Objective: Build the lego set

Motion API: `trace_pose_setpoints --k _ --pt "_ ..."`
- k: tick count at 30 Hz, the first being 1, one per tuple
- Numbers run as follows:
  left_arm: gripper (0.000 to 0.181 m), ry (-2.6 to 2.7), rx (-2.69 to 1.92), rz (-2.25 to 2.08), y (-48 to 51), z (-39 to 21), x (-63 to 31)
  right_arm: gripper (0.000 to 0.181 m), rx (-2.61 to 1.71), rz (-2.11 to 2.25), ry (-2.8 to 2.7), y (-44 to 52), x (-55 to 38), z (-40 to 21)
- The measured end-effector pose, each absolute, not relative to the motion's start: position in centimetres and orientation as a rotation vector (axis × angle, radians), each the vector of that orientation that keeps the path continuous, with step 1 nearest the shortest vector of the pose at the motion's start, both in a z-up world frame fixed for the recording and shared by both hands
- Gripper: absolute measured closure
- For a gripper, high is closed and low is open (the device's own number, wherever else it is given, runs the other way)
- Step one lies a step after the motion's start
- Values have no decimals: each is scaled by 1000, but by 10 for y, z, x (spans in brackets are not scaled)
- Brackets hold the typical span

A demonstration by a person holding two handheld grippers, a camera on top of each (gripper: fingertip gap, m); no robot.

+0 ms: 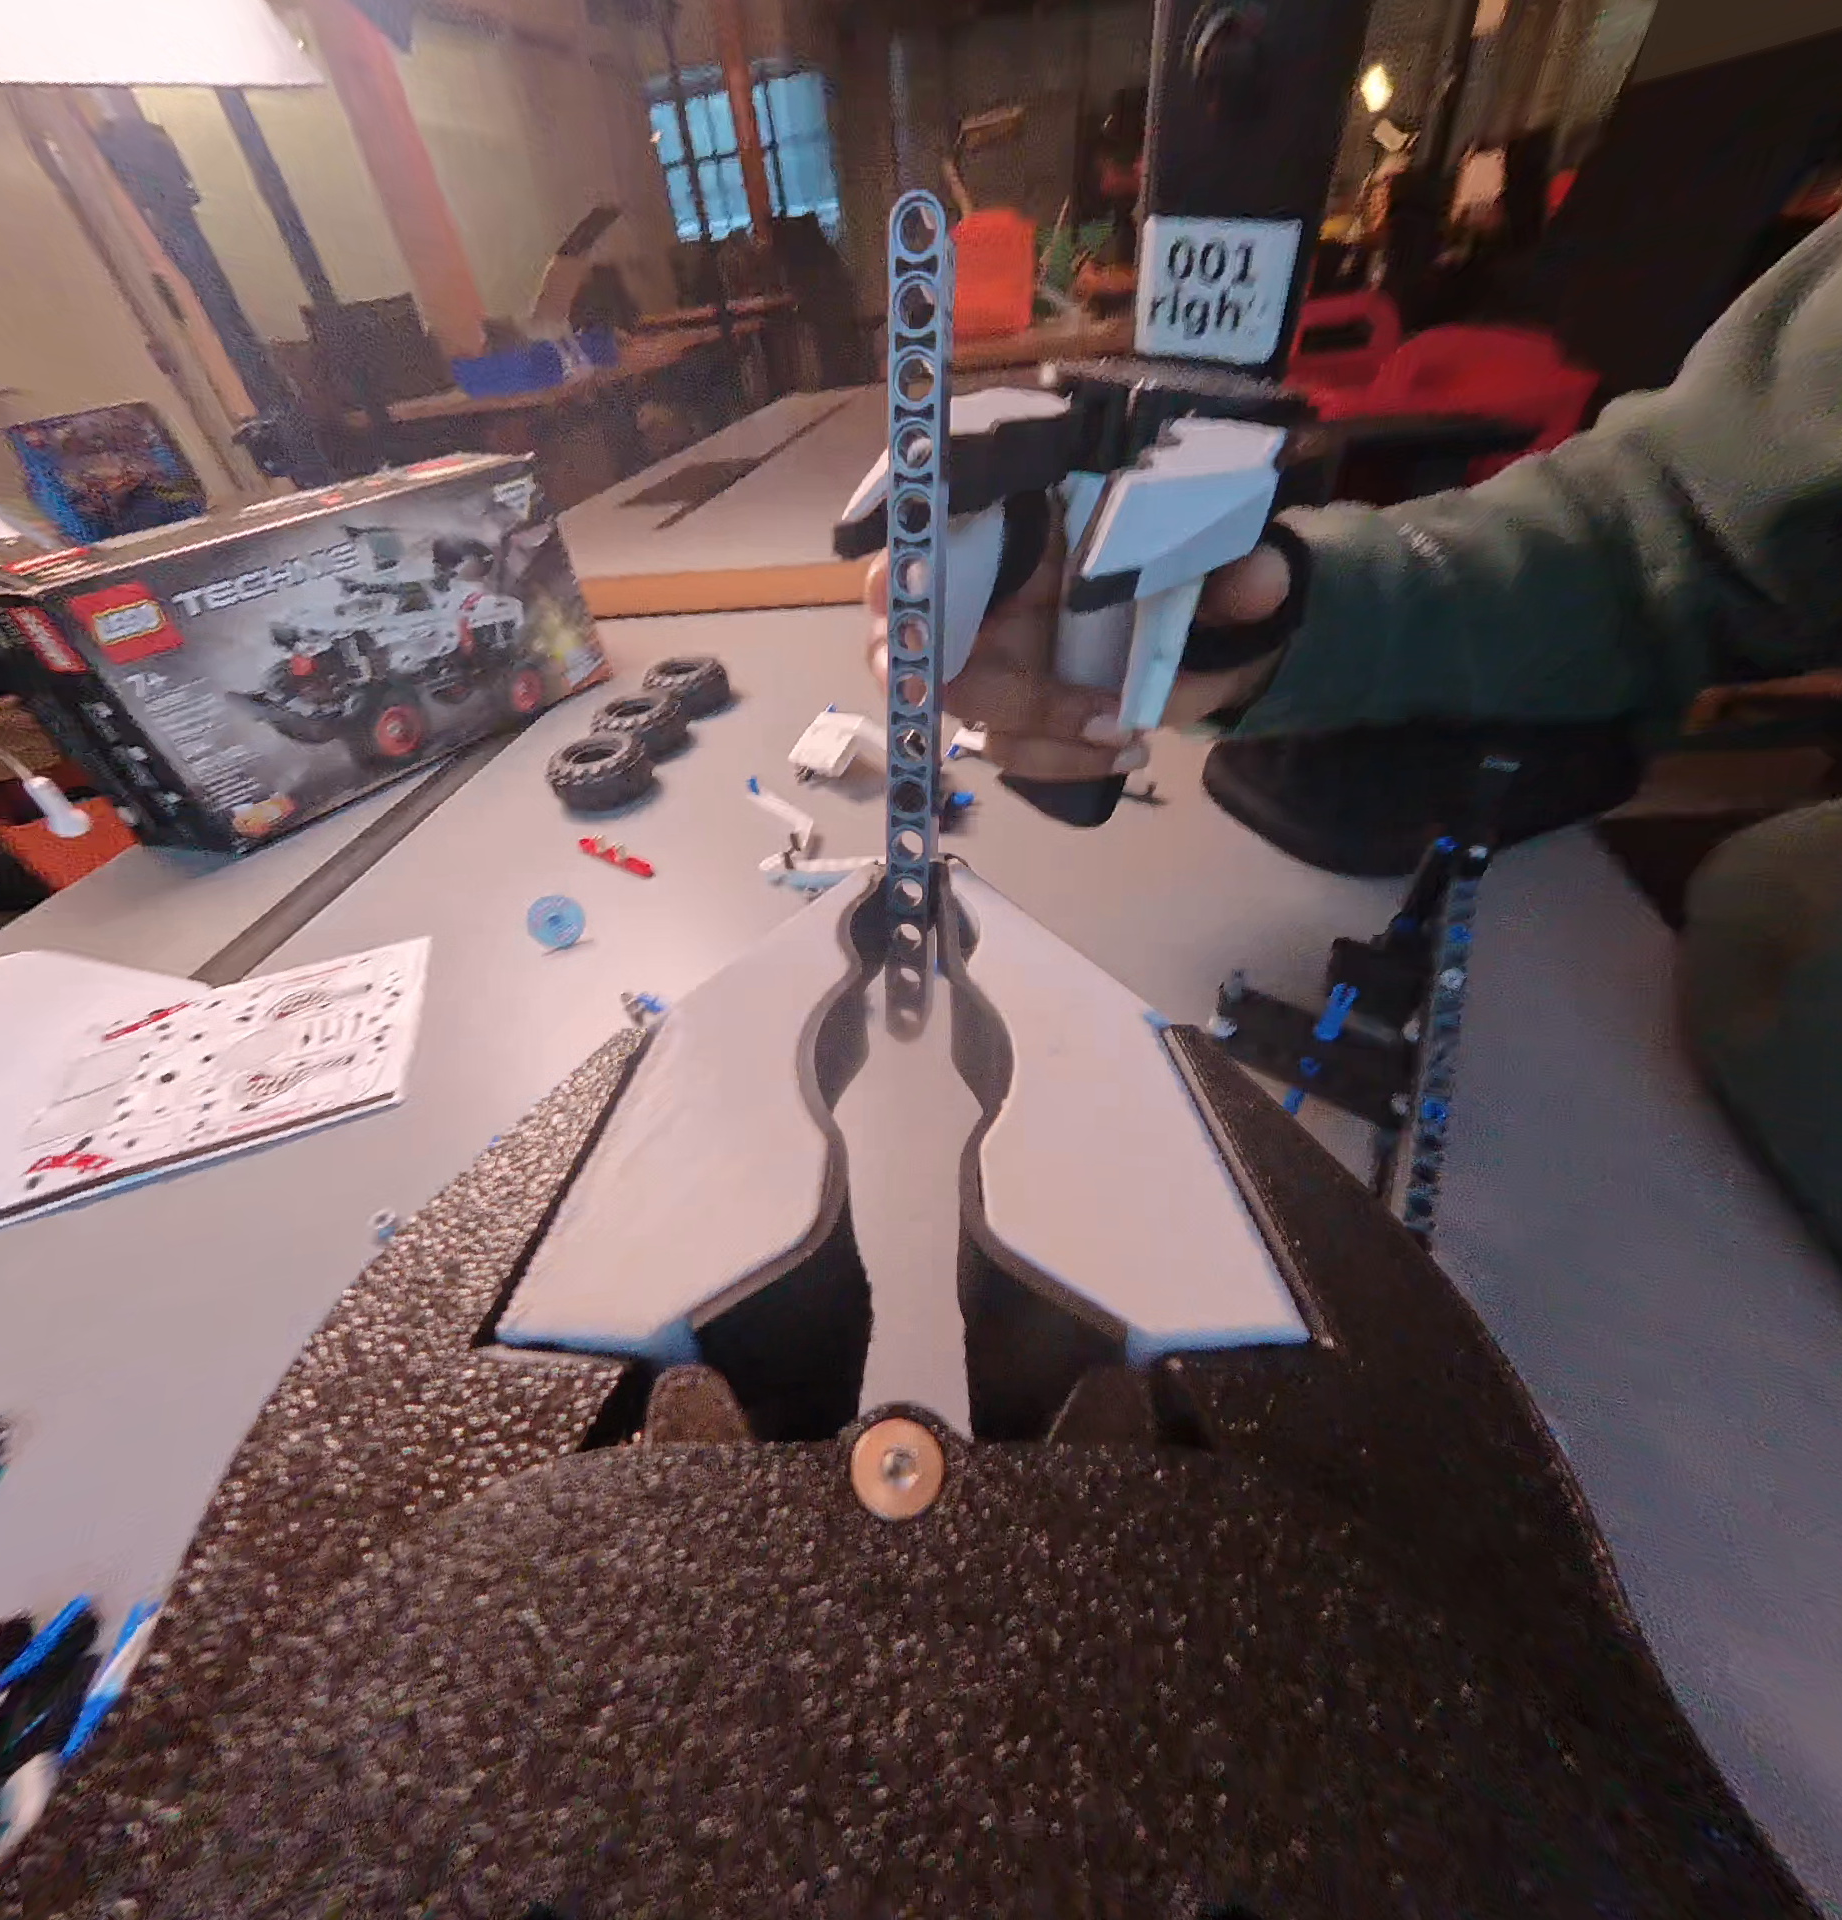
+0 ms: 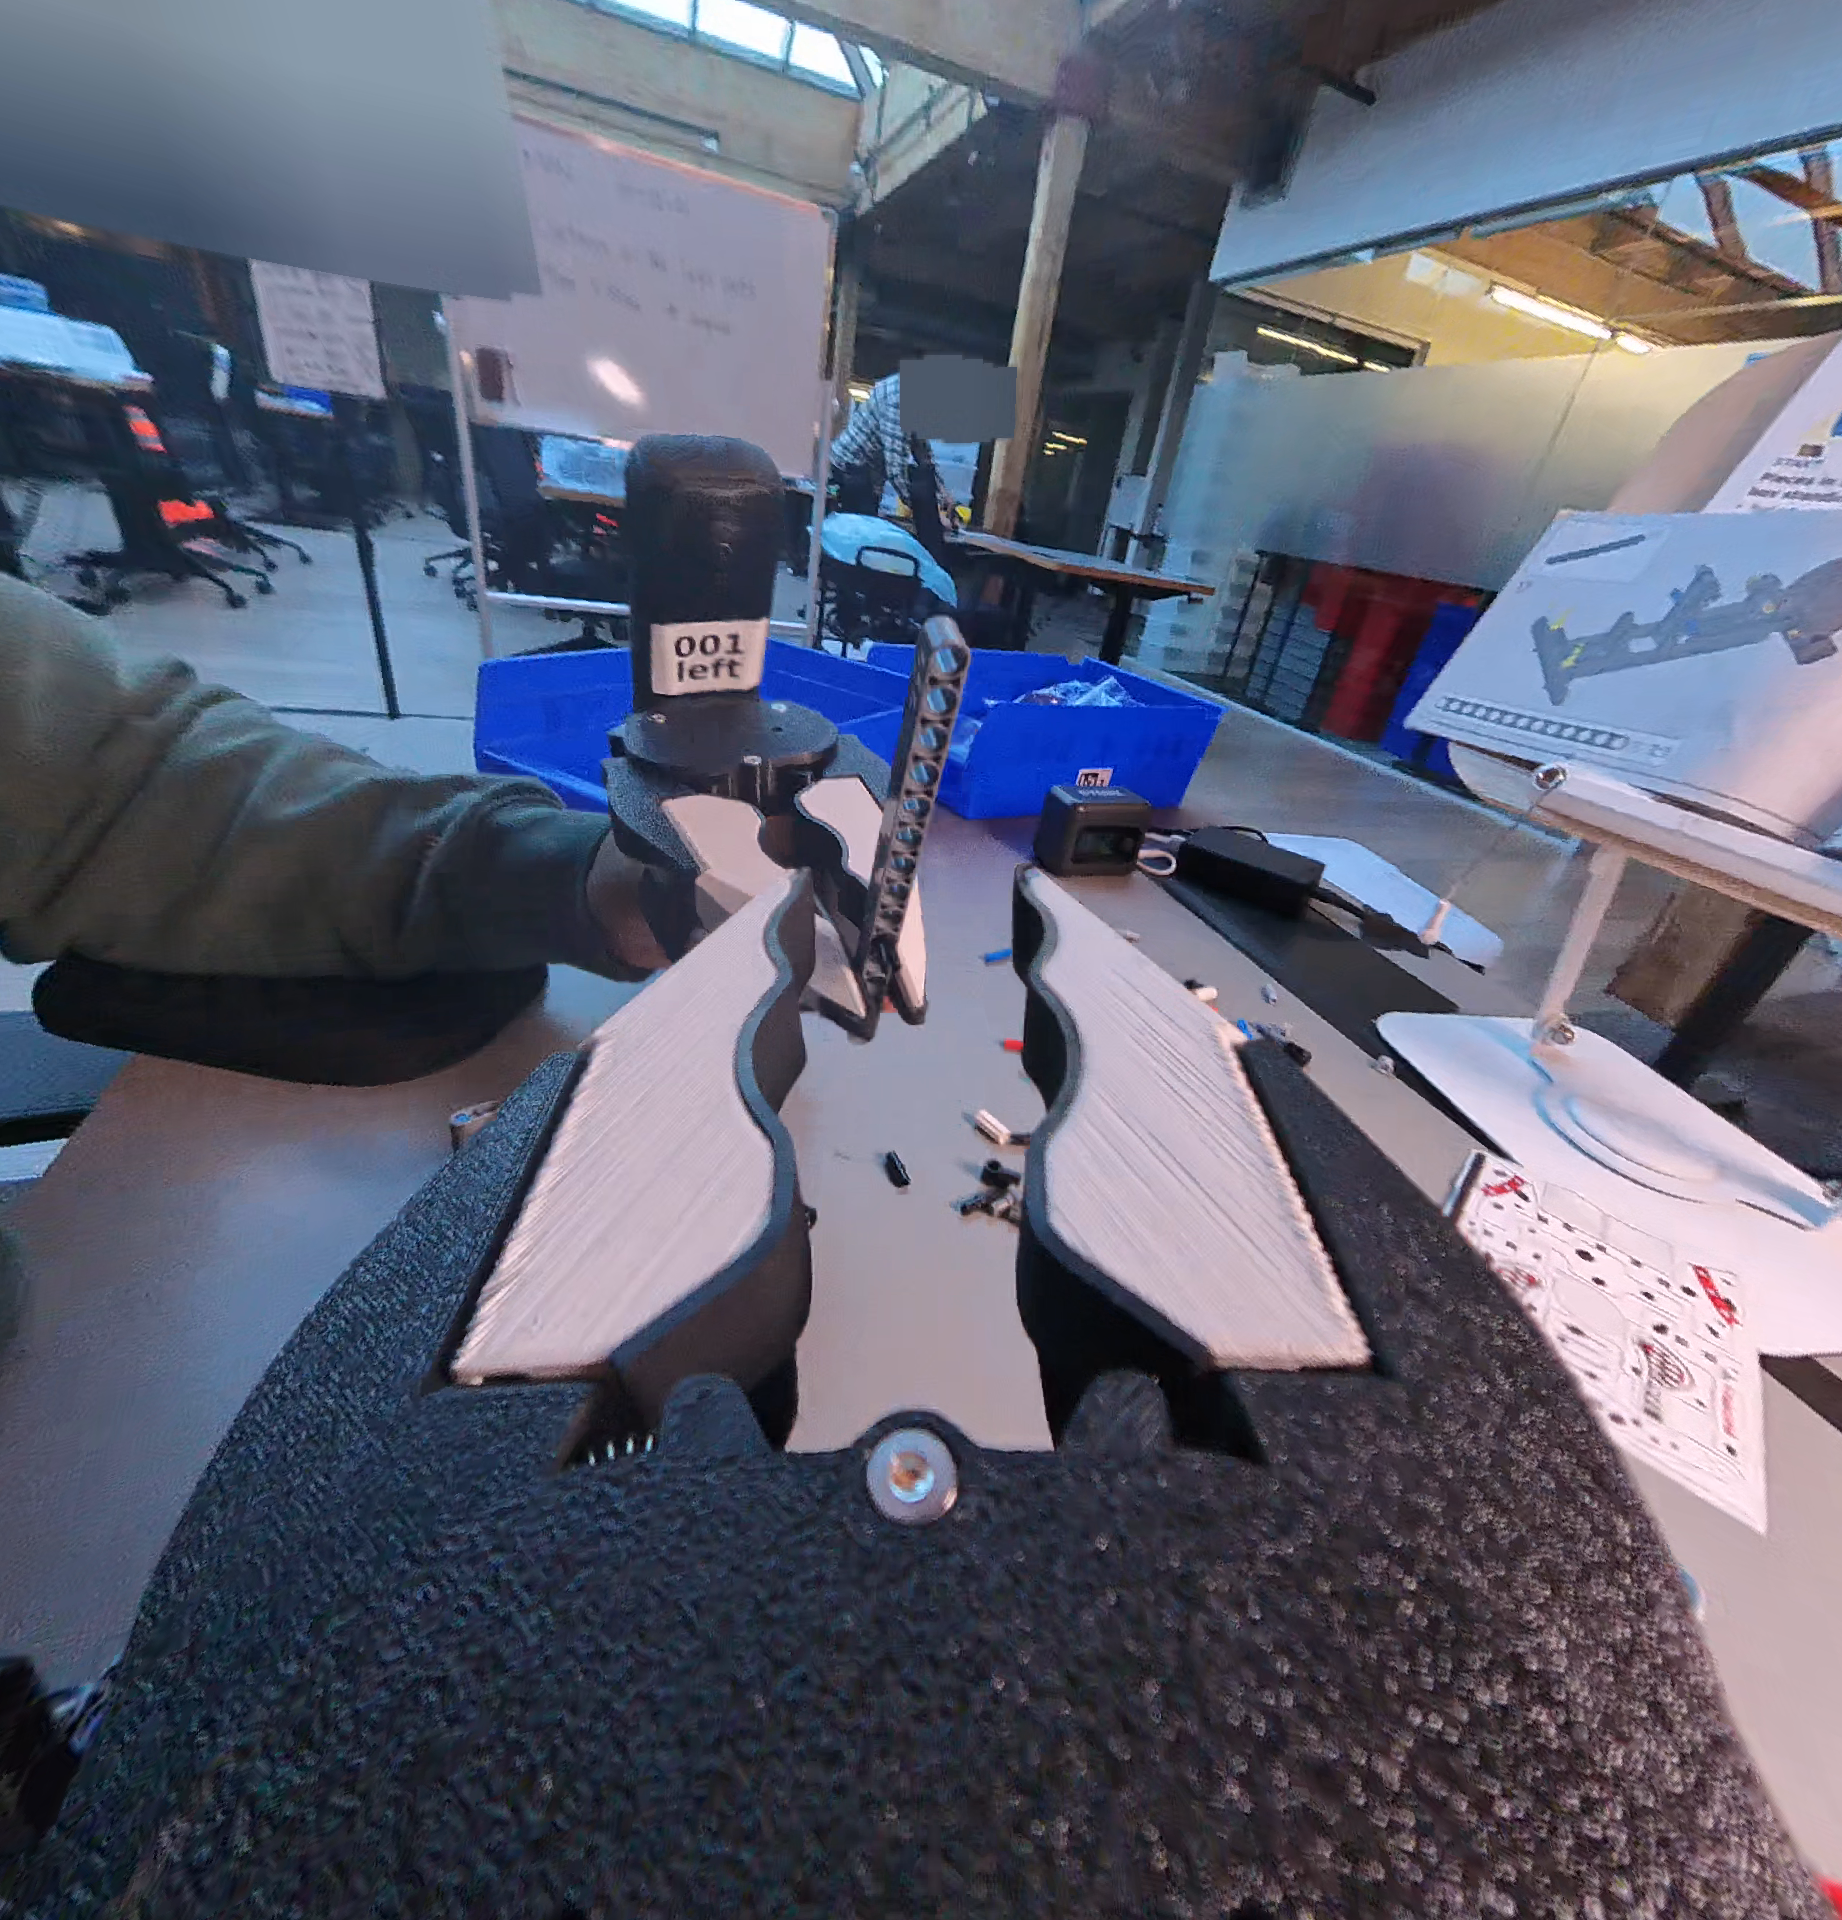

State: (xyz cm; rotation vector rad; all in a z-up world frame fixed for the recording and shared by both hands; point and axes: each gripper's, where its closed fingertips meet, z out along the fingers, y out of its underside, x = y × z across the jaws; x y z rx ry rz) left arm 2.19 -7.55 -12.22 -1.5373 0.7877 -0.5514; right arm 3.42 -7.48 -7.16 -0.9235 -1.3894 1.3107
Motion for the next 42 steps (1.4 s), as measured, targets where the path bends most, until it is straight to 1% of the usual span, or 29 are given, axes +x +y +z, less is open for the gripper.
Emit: trace_pose_setpoints --k 3,4,5,9,10,12,13,15,17,18,21,24,27,29,33,37,39,42 --pt "173 812 -1475 -648 -80 -113 40 146 -875 1364 -1422 -90 21 -63" --pt "173 817 -1463 -663 -81 -111 45 154 -863 1362 -1444 -96 17 -62" --pt "173 815 -1460 -668 -81 -110 47 173 -850 1348 -1476 -100 14 -64" --pt "171 720 -1478 -684 -74 -110 38 175 -903 1266 -1592 -93 9 -68" --pt "167 704 -1499 -663 -72 -112 33 175 -937 1213 -1649 -87 9 -71" --pt "143 673 -1556 -615 -67 -116 18 174 -1108 1026 -1916 -71 18 -98" --pt "138 653 -1574 -604 -65 -116 11 175 -1235 885 -2084 -62 29 -121" --pt "136 667 -1629 -597 -67 -123 2 175 -1369 556 -2338 -42 53 -162" --pt "142 715 -1695 -537 -69 -136 -5 175 -1409 314 -2530 -36 69 -199" --pt "144 734 -1735 -503 -70 -144 -8 175 -1430 268 -2596 -40 72 -213" --pt "151 763 -1823 -517 -76 -165 -9 174 -1430 206 -2683 -48 67 -238" --pt "153 798 -1907 -516 -77 -185 -8 175 -1446 215 -2701 -52 58 -249" --pt "154 816 -1961 -520 -75 -197 -6 172 -1439 255 -2667 -53 48 -248" --pt "154 817 -1982 -526 -75 -201 -7 161 -1424 293 -2650 -54 47 -248" --pt "154 796 -1997 -497 -75 -201 -14 152 -1423 473 -2520 -49 48 -234" --pt "155 773 -2009 -468 -74 -200 -22 154 -1420 633 -2368 -37 77 -217" --pt "156 801 -2028 -442 -73 -208 -24 156 -1373 629 -2343 -34 93 -225" --pt "158 861 -2043 -463 -70 -217 -19 159 -1282 552 -2254 -25 92 -232"
